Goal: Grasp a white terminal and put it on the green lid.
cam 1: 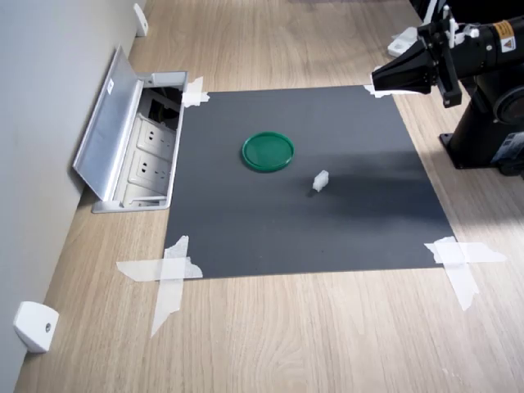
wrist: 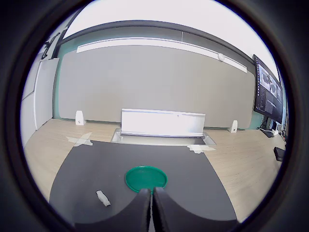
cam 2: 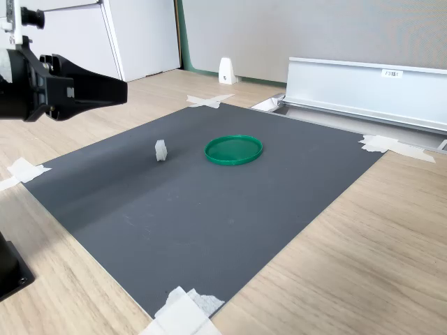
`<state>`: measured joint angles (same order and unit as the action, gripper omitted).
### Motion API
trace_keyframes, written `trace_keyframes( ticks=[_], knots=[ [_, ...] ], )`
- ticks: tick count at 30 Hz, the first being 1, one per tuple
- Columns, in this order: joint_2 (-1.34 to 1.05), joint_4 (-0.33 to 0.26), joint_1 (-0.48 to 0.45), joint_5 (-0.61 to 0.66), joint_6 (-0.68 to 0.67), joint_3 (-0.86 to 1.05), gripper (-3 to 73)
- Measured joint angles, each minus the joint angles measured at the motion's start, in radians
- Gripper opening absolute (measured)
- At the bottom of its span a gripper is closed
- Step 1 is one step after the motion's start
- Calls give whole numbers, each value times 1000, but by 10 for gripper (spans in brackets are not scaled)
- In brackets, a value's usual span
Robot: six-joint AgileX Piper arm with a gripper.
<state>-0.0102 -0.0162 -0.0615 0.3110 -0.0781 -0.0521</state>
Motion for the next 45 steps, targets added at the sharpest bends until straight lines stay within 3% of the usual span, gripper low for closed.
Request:
trace_keyframes(
  ticks=[31,36,45],
  knots=[
    [1,0,0,0,0,-8,-8],
    [124,1,0,5,-4,-98,-8],
    [462,34,0,183,-7,-318,-8]
  ],
)
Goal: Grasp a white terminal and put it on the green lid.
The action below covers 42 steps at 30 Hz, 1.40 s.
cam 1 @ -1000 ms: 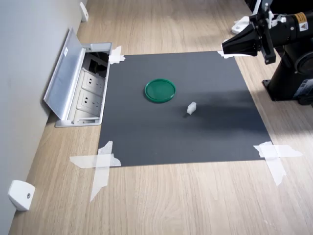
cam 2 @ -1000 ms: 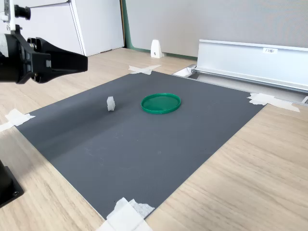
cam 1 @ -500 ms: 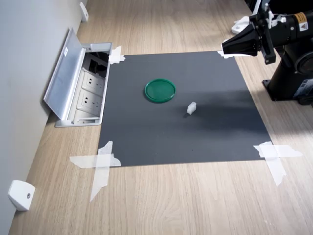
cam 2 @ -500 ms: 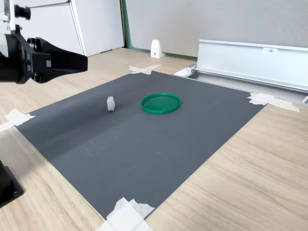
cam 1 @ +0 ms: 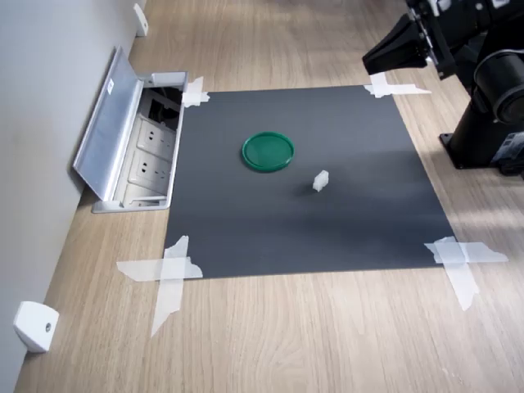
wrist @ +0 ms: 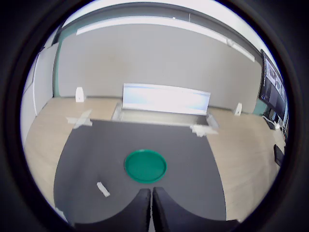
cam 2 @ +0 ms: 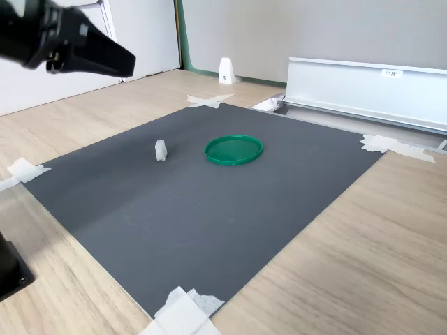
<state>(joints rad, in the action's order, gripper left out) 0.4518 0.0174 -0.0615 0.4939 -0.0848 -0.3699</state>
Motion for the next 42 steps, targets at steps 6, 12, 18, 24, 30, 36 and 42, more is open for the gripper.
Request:
trace_keyframes(
  ticks=[6,12,18,24,30,36,42],
  knots=[
    [283,7,0,148,-2,-124,-8],
    [585,-2,0,239,-120,-244,-8],
    [747,-46,0,303,-229,-363,96],
    [787,-63,33,309,-244,-382,418],
    [792,-60,178,318,-170,-383,692],
    [854,-50,240,307,-64,-384,724],
    [951,-41,241,275,-54,-421,726]
  ],
)
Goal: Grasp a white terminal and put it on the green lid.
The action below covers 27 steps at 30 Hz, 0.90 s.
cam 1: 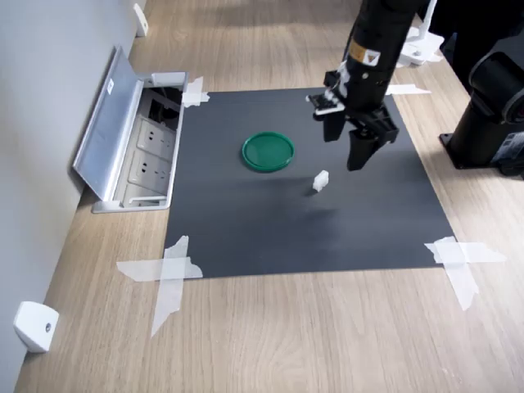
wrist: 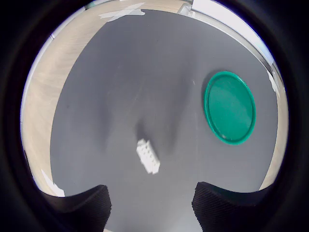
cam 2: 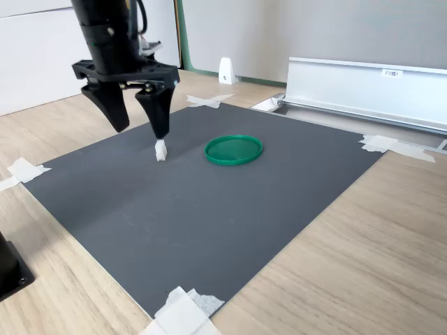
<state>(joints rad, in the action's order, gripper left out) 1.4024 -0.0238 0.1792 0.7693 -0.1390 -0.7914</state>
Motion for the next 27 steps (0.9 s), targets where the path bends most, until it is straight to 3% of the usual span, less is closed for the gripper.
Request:
trace_keyframes(
  ticks=[27],
  knots=[
    [198,-30,0,-60,-50,-47,726]
  ],
)
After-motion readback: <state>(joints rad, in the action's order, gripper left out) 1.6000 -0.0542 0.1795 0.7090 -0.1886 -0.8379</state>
